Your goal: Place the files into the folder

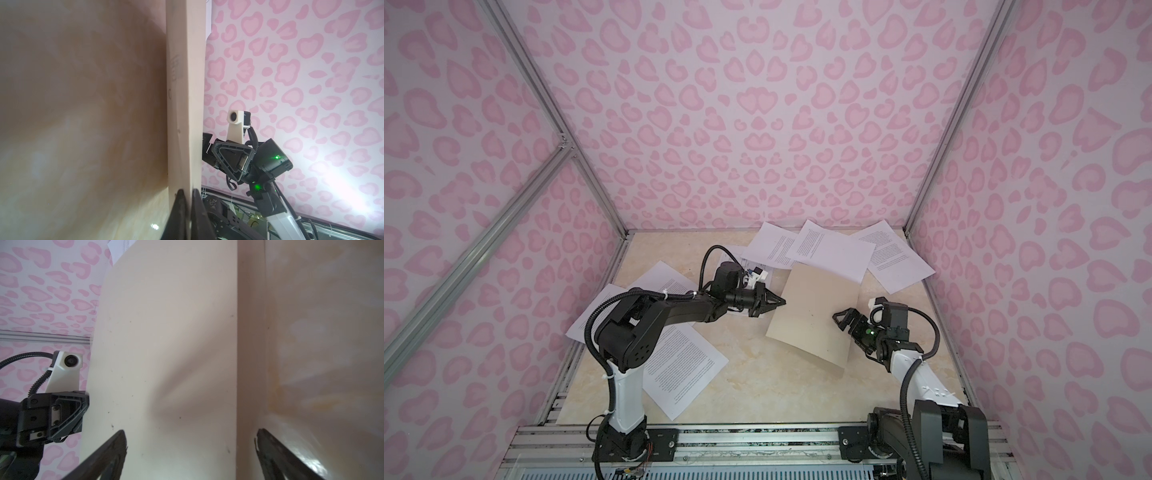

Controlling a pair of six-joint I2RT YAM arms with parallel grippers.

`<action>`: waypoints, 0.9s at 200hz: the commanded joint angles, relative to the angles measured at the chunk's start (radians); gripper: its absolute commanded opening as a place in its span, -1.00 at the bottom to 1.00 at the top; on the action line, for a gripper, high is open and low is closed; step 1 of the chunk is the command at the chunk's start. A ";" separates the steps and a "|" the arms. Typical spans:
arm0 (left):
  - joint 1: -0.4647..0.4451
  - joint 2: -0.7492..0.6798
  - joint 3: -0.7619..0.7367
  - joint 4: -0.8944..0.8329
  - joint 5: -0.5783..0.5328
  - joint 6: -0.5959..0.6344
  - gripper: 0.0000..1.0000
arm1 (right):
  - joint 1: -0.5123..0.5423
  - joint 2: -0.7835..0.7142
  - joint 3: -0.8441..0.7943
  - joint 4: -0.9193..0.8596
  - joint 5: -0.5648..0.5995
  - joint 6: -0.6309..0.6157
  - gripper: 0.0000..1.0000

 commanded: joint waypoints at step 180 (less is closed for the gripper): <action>0.043 -0.448 0.062 -0.961 -0.561 0.583 0.96 | 0.470 -0.071 0.259 0.254 0.138 0.156 0.96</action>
